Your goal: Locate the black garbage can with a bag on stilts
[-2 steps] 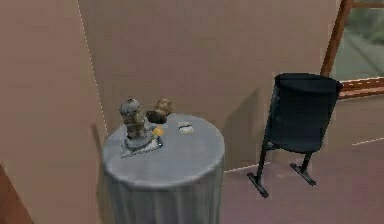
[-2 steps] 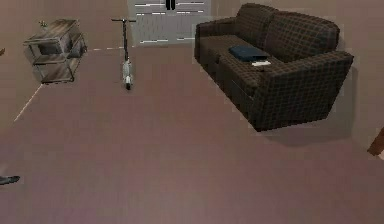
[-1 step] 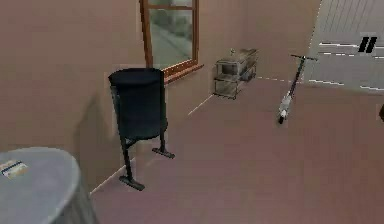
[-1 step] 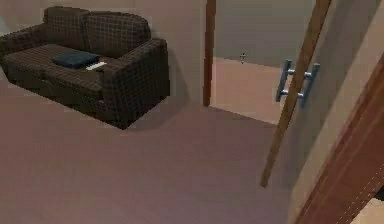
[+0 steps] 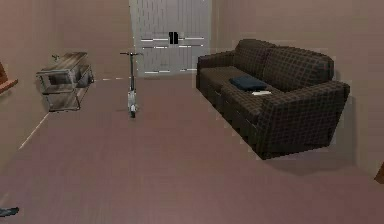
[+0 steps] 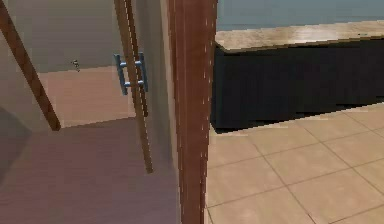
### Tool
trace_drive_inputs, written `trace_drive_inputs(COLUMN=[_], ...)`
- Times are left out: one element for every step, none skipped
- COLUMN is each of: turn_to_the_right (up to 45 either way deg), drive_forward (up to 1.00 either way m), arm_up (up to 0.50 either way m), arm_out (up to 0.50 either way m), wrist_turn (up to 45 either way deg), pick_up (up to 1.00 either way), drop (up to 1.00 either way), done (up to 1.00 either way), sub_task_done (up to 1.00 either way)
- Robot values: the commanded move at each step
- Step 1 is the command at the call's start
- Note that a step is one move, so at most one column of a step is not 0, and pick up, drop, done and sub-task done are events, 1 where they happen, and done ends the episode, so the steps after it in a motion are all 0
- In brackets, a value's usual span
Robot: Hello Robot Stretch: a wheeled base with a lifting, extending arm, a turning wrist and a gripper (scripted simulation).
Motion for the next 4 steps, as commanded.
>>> trace_drive_inputs(turn_to_the_right=[27.0,0.0,-45.0,-33.0], drive_forward=[0.0,0.15,0.0,0.0], arm_up=[0.0,0.0,0.0,0.0], arm_out=[0.0,0.0,0.0,0.0], wrist_turn=[0.0,0.0,0.0,0.0], pick_up=[0.0,0.0,0.0,0.0], drop=[0.0,0.0,0.0,0.0], done=[0.0,0.0,0.0,0.0], sub_task_done=[0.0,0.0,0.0,0.0])
